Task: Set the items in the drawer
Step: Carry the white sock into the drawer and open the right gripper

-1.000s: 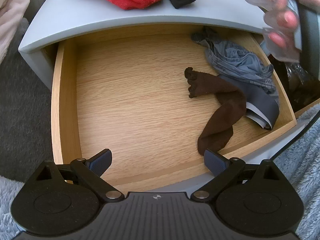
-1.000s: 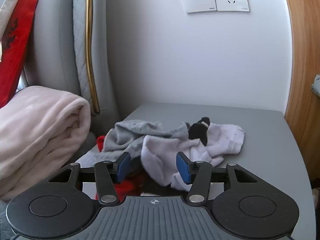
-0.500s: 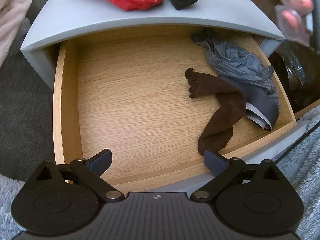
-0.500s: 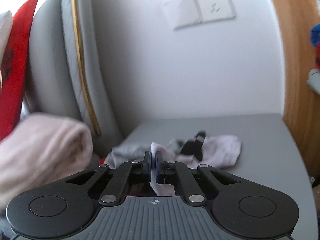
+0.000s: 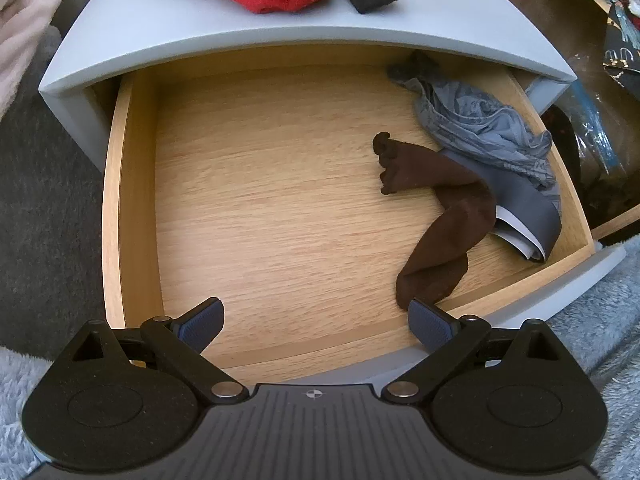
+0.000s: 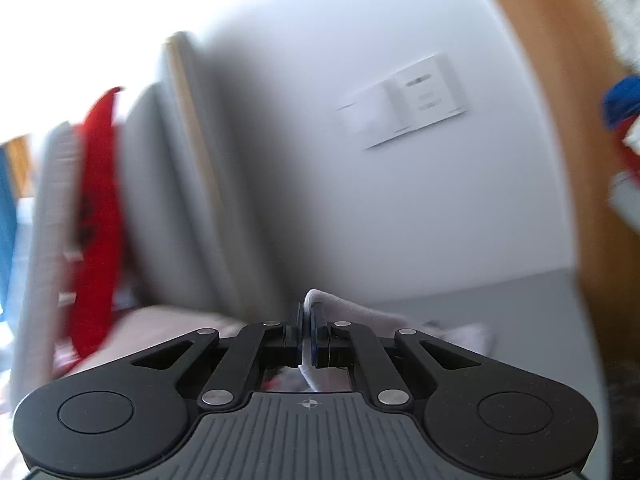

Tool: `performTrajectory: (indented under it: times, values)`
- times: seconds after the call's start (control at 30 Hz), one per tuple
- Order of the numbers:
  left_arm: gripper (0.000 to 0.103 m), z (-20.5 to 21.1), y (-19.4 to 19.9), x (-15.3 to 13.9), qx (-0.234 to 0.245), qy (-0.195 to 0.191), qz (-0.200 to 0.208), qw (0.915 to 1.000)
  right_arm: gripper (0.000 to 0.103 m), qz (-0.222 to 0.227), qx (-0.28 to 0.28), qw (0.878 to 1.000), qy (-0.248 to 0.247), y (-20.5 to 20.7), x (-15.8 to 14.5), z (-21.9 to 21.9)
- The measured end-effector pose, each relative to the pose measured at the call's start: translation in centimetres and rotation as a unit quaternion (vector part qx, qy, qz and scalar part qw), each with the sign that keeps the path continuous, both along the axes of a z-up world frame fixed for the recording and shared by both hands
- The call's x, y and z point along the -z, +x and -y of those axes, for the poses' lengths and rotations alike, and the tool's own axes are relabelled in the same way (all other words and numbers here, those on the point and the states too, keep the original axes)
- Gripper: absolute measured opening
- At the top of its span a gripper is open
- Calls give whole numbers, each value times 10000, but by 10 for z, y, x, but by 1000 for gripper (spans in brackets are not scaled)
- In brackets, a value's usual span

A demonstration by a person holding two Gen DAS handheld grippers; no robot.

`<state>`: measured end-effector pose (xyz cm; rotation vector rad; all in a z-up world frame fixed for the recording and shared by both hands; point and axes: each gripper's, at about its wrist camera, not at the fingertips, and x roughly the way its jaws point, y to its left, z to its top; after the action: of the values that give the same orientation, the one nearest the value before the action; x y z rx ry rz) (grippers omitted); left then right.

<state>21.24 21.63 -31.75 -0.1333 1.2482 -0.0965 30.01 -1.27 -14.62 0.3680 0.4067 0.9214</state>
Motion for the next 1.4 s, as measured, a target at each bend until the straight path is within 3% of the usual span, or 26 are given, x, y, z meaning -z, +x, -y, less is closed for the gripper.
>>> performTrajectory:
  times: [0.1, 0.27, 0.43, 0.63, 0.8, 0.93, 1.1, 1.27, 1.4]
  values:
    - [100, 2, 0, 1, 9, 6, 7, 10000, 3, -344, -735, 9966, 163, -8, 8, -6]
    - [100, 2, -2, -1, 48, 68, 54, 10000, 3, -871, -1264, 9882, -16, -8, 28, -36]
    - [100, 3, -1, -3, 67, 86, 65, 9999, 3, -1370, -1338, 9786, -751, -4, 61, -67]
    - [100, 1, -2, -4, 74, 65, 85, 9999, 3, -1628, -1203, 9684, -1460, -5, 101, -88]
    - [100, 1, -2, -3, 66, 44, 79, 9999, 3, -2206, -955, 9353, -2596, -7, 137, -83]
    - [100, 2, -3, -3, 76, 82, 107, 9999, 3, -2839, -898, 8942, -3342, -19, 162, -72]
    - [100, 5, 0, -1, 135, 119, 71, 9998, 3, -3183, -776, 8696, -3694, -36, 171, -57]
    - [100, 3, -3, -5, 100, 55, 127, 9999, 3, -3487, -868, 8315, -4236, -53, 193, -54]
    - [100, 2, -4, -6, 105, 22, 150, 9998, 4, -3451, -862, 8169, -4540, -61, 201, -57]
